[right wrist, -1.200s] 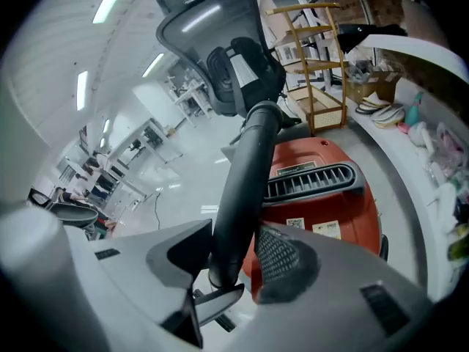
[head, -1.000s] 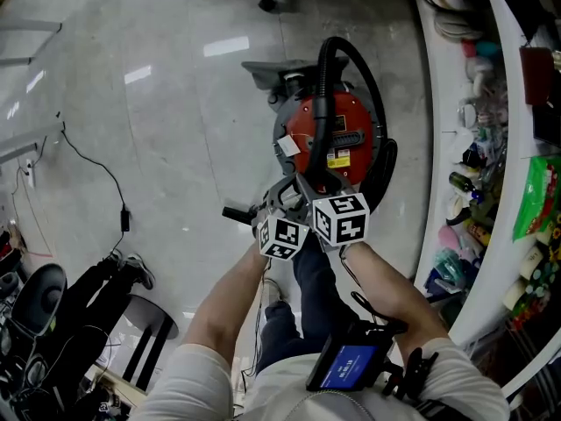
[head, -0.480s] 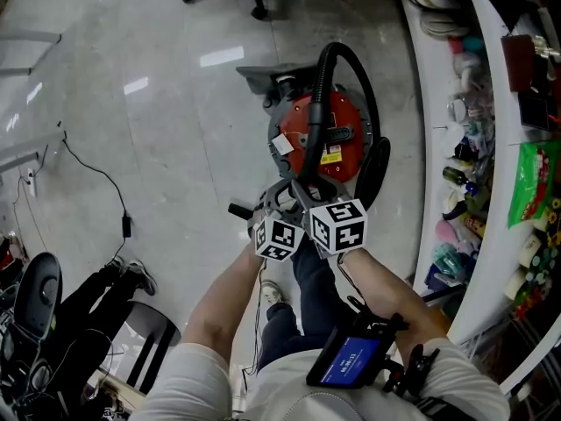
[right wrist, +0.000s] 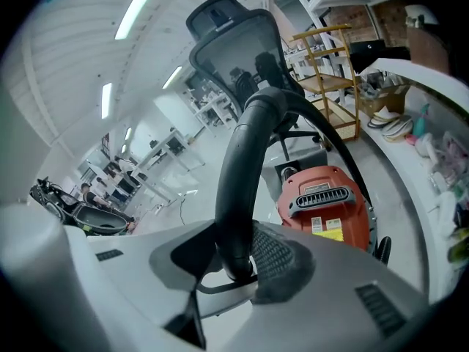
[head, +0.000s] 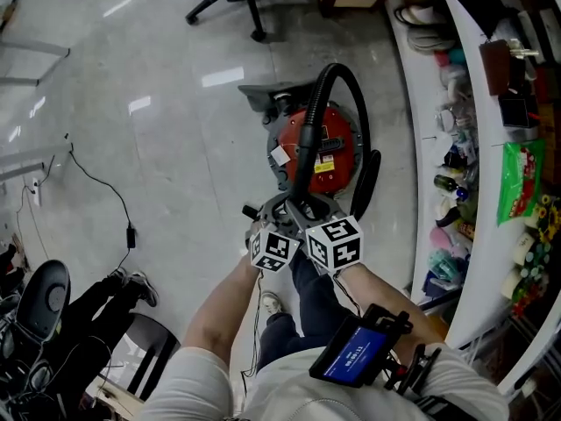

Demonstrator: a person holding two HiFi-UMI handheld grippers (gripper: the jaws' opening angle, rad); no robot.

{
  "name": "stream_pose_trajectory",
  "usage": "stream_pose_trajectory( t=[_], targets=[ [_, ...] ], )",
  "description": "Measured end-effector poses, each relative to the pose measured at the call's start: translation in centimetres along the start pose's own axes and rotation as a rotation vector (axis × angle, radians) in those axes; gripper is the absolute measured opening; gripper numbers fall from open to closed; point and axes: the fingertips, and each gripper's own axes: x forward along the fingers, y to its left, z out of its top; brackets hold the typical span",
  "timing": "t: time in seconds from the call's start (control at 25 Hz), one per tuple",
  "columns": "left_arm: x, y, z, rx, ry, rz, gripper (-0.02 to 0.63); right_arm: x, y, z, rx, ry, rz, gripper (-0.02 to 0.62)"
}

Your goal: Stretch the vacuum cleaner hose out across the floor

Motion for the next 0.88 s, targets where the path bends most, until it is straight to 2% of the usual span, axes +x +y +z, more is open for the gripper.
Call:
stream_pose_trajectory(
  t=[0.2,0.4,0.88],
  targets=[
    [-1.5,-0.3,1.2,0.025,-0.001,-0.011,0.158,-1.6,1.8,0.6,-0.04,-0.013,0.035,0.144],
    [-3.6,-0.8,3.3,0.024,-0.026,0.01,0.156,-3.8,3.8,1.8,-0.078,-0.039,0.066,0.144],
    [-11.8,-3.9,11.5,-0.003,-0.139,0.009,0.155,-12.2,9.7,6.4,-0.102,-0.17,0.145,0.144]
  ],
)
